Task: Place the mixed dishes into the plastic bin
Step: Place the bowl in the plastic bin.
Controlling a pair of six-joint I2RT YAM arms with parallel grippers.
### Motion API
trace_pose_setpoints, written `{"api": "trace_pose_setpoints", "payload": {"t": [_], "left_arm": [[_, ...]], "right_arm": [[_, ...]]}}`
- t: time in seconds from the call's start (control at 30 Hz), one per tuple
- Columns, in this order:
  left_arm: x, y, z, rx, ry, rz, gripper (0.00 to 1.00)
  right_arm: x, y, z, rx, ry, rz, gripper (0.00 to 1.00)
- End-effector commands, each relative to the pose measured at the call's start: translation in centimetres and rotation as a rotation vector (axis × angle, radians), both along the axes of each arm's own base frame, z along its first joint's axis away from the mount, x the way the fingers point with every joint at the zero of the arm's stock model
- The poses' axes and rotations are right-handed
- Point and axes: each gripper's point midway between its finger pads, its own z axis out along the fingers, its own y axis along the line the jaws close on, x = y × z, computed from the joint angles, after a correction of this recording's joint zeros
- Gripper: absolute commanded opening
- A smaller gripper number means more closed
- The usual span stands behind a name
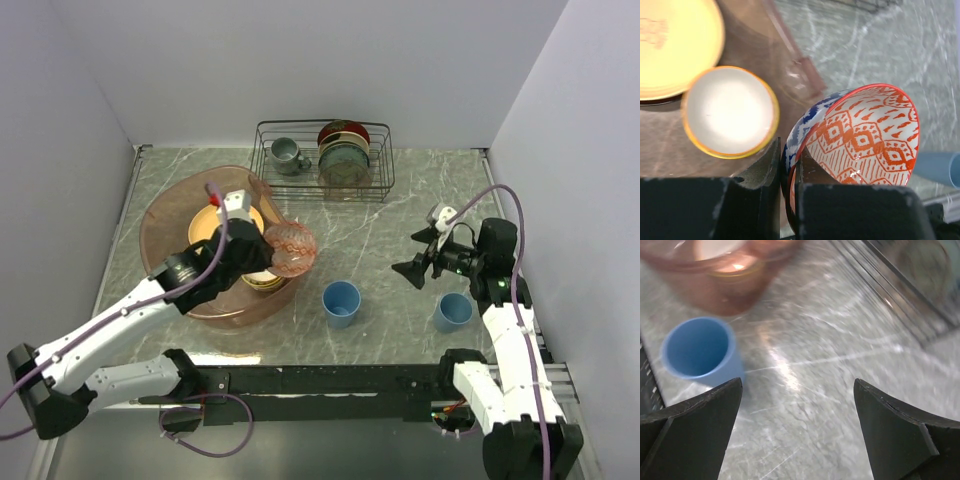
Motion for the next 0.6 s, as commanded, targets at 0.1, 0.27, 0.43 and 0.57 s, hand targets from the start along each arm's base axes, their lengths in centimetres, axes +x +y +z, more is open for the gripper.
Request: {"api": "trace_pose_setpoints", "payload": {"t": [0.1, 0.27, 0.43, 0.57], "left_arm": [[1.7, 3.9, 1.5, -0.062, -0.081, 0.132, 0.01], [2.3, 5.4, 0.1, -0.040, -0.062, 0.174, 0.02], [2.8, 6.2, -1.2, -0.019, -0.043, 0.200, 0.02], [3.4, 6.7, -1.7, -0.010, -0.033, 0.215, 0.03]], "right_arm": [[2.6, -1.8, 0.5, 0.064, 0.028, -0.142, 1.00], [2.8, -2.2, 0.2, 0.052, 0.023, -0.163, 1.00], [2.7, -2.3, 0.1, 0.053, 0.027, -0.168, 1.00], [2.7, -2.4, 0.0, 0.050, 0.028, -0.168, 1.00]]}}
